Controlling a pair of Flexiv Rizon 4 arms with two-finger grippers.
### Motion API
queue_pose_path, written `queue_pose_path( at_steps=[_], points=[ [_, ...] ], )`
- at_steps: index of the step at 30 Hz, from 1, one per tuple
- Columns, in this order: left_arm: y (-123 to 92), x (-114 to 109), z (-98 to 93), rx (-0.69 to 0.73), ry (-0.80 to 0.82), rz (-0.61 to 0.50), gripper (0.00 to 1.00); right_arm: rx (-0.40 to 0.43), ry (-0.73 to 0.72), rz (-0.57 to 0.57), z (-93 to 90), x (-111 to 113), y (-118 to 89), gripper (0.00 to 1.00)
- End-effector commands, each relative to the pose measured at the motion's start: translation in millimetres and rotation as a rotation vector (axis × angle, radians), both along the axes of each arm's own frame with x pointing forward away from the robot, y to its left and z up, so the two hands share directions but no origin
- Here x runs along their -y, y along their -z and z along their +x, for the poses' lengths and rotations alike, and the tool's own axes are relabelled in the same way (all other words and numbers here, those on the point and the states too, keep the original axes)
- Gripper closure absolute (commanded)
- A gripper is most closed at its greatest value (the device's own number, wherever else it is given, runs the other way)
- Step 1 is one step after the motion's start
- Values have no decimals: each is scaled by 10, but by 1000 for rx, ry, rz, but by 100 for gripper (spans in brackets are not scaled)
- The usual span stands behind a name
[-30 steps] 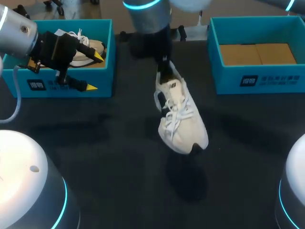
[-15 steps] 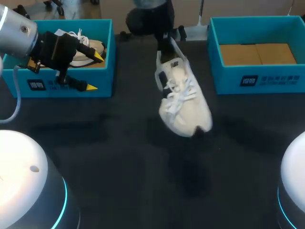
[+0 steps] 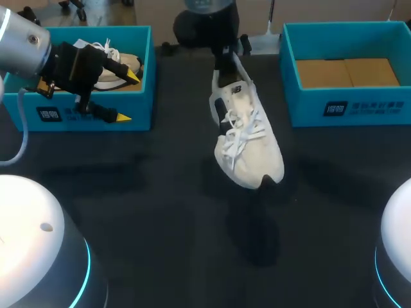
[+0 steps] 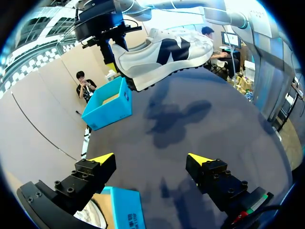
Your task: Take the shoe out of the shoebox, open the shoe tongue, remove and reinsert the insole, then place the shoe into the shoebox
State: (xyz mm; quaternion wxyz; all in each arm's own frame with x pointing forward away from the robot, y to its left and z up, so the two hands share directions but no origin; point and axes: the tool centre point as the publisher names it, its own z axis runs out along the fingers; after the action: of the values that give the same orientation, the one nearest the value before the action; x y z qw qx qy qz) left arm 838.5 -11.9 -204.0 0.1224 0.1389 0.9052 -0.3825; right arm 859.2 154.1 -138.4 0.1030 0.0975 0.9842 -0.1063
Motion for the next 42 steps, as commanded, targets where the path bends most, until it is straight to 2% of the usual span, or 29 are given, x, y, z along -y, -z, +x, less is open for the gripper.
queue_pose_path(
  at_steps=[1, 3, 5, 6, 10, 14, 21, 30, 42],
  points=[
    [-4, 0, 0, -1, 1, 4, 0, -1, -1, 4, 0, 16, -7, 100],
    [-4, 0, 0, -1, 1, 4, 0, -1, -1, 4, 0, 16, -7, 100],
    [-4, 0, 0, -1, 1, 4, 0, 7, 28, -16, 62, 196, -5, 100],
    [-4, 0, 0, -1, 1, 4, 0, 36, 49, -8, 104, 317, -32, 100],
    [-4, 0, 0, -1, 1, 4, 0, 52, 75, -29, 229, 583, -85, 100],
    [-4, 0, 0, -1, 1, 4, 0, 20, 58, -35, 398, 781, -90, 100],
    [-4, 0, 0, -1, 1, 4, 0, -24, 37, -62, 727, 1235, 22, 100],
    [-4, 0, 0, -1, 1, 4, 0, -9, -6, -42, 1051, 1757, 133, 100],
    [-4, 0, 0, -1, 1, 4, 0, 4, -3, -38, 1362, 2453, 96, 100]
  ],
)
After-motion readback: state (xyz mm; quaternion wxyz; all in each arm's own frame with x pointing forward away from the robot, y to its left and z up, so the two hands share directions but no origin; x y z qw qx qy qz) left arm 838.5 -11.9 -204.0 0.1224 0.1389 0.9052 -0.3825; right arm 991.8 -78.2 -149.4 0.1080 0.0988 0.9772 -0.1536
